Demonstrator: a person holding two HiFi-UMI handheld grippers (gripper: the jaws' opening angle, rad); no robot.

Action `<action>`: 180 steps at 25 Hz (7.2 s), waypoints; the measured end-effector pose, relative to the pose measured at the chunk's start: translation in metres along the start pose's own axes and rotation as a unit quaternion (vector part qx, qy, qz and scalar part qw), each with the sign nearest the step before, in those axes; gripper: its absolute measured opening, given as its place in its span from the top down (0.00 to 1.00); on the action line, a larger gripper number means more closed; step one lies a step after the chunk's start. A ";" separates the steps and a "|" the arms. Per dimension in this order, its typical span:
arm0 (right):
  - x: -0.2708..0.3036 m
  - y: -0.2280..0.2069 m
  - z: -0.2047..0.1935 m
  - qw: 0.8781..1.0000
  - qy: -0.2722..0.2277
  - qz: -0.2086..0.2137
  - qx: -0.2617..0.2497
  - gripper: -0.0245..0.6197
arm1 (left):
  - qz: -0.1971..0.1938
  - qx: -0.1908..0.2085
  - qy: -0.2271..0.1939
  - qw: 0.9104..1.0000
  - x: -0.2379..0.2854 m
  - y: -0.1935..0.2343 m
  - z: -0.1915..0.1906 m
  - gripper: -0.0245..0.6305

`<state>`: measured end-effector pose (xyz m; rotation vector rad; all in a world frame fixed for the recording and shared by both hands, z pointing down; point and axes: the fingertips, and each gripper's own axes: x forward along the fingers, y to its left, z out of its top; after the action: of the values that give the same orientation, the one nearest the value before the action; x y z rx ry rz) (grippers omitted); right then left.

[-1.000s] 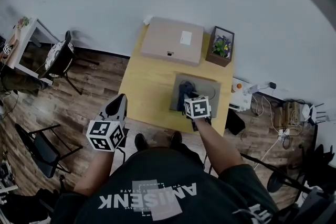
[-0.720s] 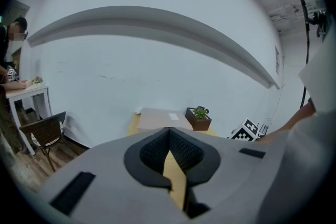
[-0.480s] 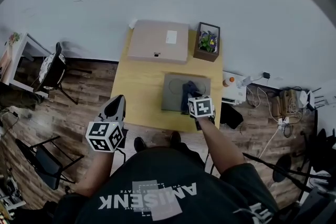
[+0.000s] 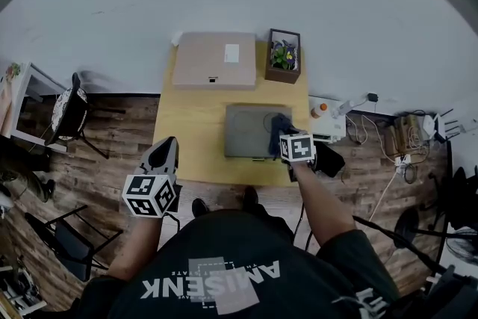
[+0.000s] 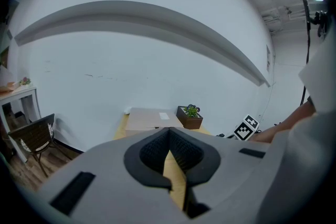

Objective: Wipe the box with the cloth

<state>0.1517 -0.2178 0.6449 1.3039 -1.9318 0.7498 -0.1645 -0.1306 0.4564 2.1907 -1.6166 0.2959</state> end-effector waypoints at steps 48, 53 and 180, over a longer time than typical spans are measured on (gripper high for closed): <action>0.082 0.166 0.084 0.982 -0.018 0.101 -0.161 0.85 | 0.165 -0.058 -0.037 0.984 -0.092 0.083 -0.013 0.96; 0.083 0.159 0.083 0.981 -0.021 0.110 -0.160 0.85 | 0.149 -0.069 -0.045 0.985 -0.079 0.070 -0.005 0.96; 0.095 0.204 0.040 0.877 -0.146 -0.176 0.424 0.85 | -0.110 0.042 0.080 0.990 -0.025 0.235 -0.021 0.96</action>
<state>-0.0738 -0.2324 0.6786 2.3319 -1.5130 1.3404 -0.3939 -0.1589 0.5100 2.3166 -1.2863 0.4694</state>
